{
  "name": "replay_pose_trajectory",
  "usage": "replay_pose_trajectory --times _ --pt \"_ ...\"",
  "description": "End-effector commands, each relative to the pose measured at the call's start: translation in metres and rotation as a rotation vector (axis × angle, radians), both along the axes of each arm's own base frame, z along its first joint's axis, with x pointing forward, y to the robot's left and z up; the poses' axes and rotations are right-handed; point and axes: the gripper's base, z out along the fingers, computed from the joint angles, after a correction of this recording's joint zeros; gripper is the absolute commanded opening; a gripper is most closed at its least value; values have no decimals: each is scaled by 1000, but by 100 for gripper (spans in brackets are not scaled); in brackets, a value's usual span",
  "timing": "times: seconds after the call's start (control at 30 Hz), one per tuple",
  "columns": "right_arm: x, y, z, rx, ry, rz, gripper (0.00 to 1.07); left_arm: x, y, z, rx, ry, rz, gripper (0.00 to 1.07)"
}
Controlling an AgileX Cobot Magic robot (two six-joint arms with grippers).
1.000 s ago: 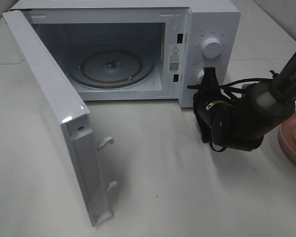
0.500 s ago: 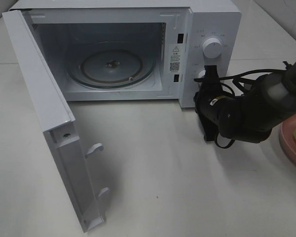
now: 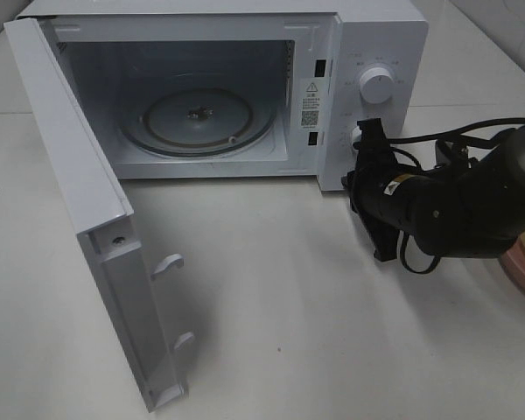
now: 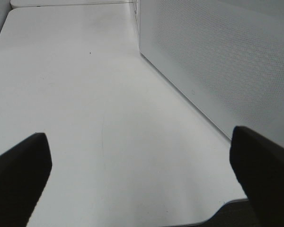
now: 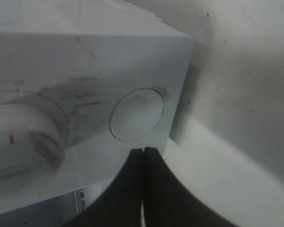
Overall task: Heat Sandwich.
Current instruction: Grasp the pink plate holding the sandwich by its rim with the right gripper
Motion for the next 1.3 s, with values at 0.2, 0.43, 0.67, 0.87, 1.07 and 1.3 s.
replay_pose_trajectory --times 0.2,0.43,0.67,0.87,1.07,1.3 --pt "-23 -9 20 -93 6 84 1 -2 0 0 -3 -22 3 98" --pt "-43 -14 30 -302 66 273 3 -2 0 0 -3 -22 3 98" --pt "-54 -14 45 -504 75 495 5 -2 0 0 -3 -22 3 98" --pt "-67 -14 62 -736 40 770 8 -2 0 0 -3 -22 3 98" --pt "-79 -15 68 -847 48 960 11 -2 0 0 -3 -22 3 98" --pt "-91 -16 71 -946 77 1171 13 -2 0 0 -3 -22 3 98"
